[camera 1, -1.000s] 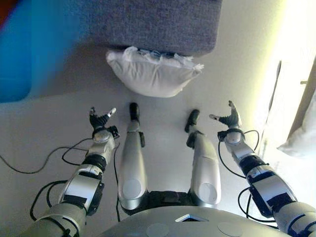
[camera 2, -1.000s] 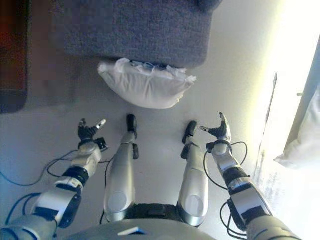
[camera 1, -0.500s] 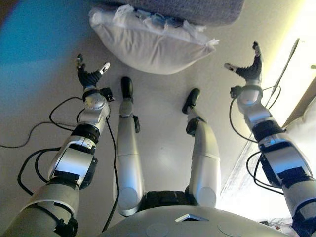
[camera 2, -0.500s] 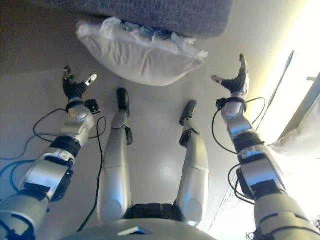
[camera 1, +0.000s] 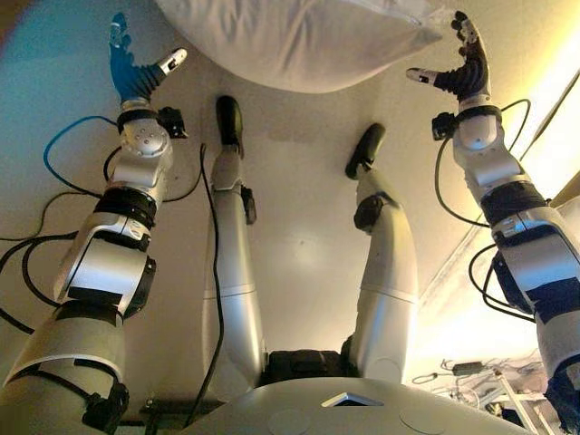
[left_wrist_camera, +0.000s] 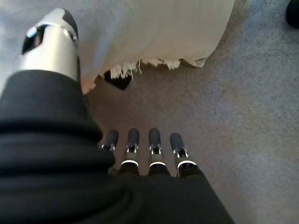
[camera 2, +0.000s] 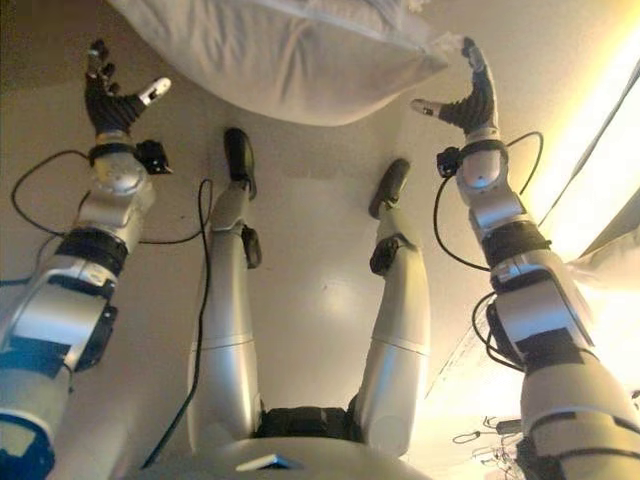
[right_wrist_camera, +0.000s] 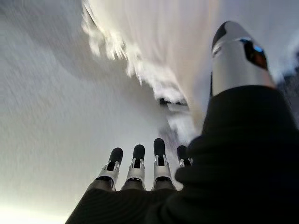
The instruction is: Pick up the cushion and take it to the sofa
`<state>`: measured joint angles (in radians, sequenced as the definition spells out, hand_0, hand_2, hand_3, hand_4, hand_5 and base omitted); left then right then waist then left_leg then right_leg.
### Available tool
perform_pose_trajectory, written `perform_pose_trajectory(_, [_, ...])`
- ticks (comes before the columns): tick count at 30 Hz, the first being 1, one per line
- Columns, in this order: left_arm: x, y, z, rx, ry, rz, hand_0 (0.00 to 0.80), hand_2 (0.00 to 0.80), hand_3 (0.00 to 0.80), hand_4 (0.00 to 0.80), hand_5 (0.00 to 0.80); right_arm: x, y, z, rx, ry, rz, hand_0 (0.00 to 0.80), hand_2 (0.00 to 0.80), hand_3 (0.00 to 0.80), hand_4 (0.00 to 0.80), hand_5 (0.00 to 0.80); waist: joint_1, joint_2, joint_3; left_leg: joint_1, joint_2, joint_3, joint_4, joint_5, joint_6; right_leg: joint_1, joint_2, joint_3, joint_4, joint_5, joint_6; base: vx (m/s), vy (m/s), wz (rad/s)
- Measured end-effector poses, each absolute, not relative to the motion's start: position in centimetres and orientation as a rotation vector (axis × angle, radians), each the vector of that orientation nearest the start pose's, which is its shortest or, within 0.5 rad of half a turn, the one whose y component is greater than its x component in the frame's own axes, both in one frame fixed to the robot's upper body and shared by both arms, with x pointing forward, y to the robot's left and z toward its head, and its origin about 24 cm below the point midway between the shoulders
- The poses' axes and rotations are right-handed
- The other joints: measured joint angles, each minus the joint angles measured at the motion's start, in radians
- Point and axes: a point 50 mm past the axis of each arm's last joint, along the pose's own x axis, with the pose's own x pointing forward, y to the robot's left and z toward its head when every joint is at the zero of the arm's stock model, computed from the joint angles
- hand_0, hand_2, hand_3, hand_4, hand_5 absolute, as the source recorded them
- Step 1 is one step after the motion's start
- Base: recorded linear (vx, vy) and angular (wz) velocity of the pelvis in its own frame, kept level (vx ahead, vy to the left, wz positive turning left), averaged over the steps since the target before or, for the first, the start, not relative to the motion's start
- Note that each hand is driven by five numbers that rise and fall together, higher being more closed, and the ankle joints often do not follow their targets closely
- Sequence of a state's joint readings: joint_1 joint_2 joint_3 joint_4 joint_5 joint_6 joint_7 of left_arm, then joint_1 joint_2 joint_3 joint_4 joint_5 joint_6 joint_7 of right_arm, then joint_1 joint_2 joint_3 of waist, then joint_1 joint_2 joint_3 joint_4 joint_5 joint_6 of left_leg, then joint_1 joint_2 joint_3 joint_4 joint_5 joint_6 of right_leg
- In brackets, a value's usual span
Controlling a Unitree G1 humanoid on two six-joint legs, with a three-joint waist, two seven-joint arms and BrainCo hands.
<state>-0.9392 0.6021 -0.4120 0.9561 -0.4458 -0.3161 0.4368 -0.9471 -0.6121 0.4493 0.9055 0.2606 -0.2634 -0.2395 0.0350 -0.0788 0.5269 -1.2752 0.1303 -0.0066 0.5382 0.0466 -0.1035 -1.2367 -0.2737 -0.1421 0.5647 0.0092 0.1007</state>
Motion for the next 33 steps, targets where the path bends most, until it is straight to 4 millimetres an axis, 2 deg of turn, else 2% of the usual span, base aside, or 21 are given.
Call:
perform_pose_trajectory(5, [38.9, 25.6, 19.3, 0.342, -0.334, 0.399, 0.0, 0.0, 0.0, 0.0, 0.0, 39.4, -23.1, 18.4, -0.589, -0.253, -0.052, 0.0, 0.0, 0.0, 0.0, 0.0, -0.011, 0.0, 0.0, -0.017, -0.001, 0.007, 0.013, -0.01, 0.003, -0.019, 0.0, 0.013, 0.0, 0.002, 0.003, -0.001, 0.045, -0.05])
perform_pose_trajectory(11, [39.1, 25.8, 20.8, 0.436, -0.353, 0.327, 0.0, 0.0, 0.0, 0.0, 0.0, 39.4, -23.2, 19.7, -0.628, -0.285, 0.022, 0.0, 0.0, 0.0, 0.0, 0.0, -0.021, 0.002, -0.001, -0.017, 0.004, 0.018, 0.012, -0.012, 0.002, -0.029, 0.004, 0.025, -0.002, 0.003, 0.005, -0.008, 0.036, -0.04])
perform_pose_trajectory(18, [39.5, 25.1, 24.0, 0.511, -0.434, 0.305, 0.0, 0.0, 0.0, 0.0, 0.0, 39.5, -23.2, 23.4, -0.655, -0.388, 0.008, 0.0, 0.0, 0.0, 0.0, 0.0, -0.022, 0.01, -0.002, -0.056, 0.005, 0.034, 0.004, -0.013, 0.001, -0.083, 0.007, 0.039, -0.005, 0.007, 0.012, -0.003, 0.057, -0.03])
perform_pose_trajectory(23, [39.6, 24.6, 26.4, 0.541, -0.485, 0.284, 0.0, 0.0, 0.0, 0.0, 0.0, 39.7, -21.8, 25.6, -0.662, -0.454, 0.04, 0.0, 0.0, 0.0, 0.0, 0.0, -0.021, 0.013, -0.001, -0.084, 0.003, 0.048, 0.0, -0.014, 0.002, -0.124, 0.005, 0.054, -0.003, 0.01, 0.016, 0.011, 0.076, 0.0])
perform_pose_trajectory(27, [39.8, 24.4, 26.6, 0.557, -0.475, 0.261, 0.0, 0.0, 0.0, 0.0, 0.0, 39.8, -21.1, 26.8, -0.644, -0.478, 0.077, 0.0, 0.0, 0.0, 0.0, 0.0, -0.021, 0.015, -0.002, -0.093, 0.0, 0.062, -0.002, -0.015, 0.004, -0.146, 0.004, 0.073, -0.001, 0.011, 0.017, 0.015, 0.077, -0.01])
perform_pose_trajectory(33, [40.0, 24.2, 27.6, 0.522, -0.476, 0.248, 0.0, 0.0, 0.0, 0.0, 0.0, 39.8, -20.4, 27.3, -0.639, -0.487, 0.118, 0.0, 0.0, 0.0, 0.0, 0.0, -0.023, 0.022, -0.002, -0.122, -0.012, 0.066, -0.002, -0.015, 0.004, -0.193, -0.001, 0.092, 0.013, 0.013, 0.021, 0.015, 0.062, 0.03])
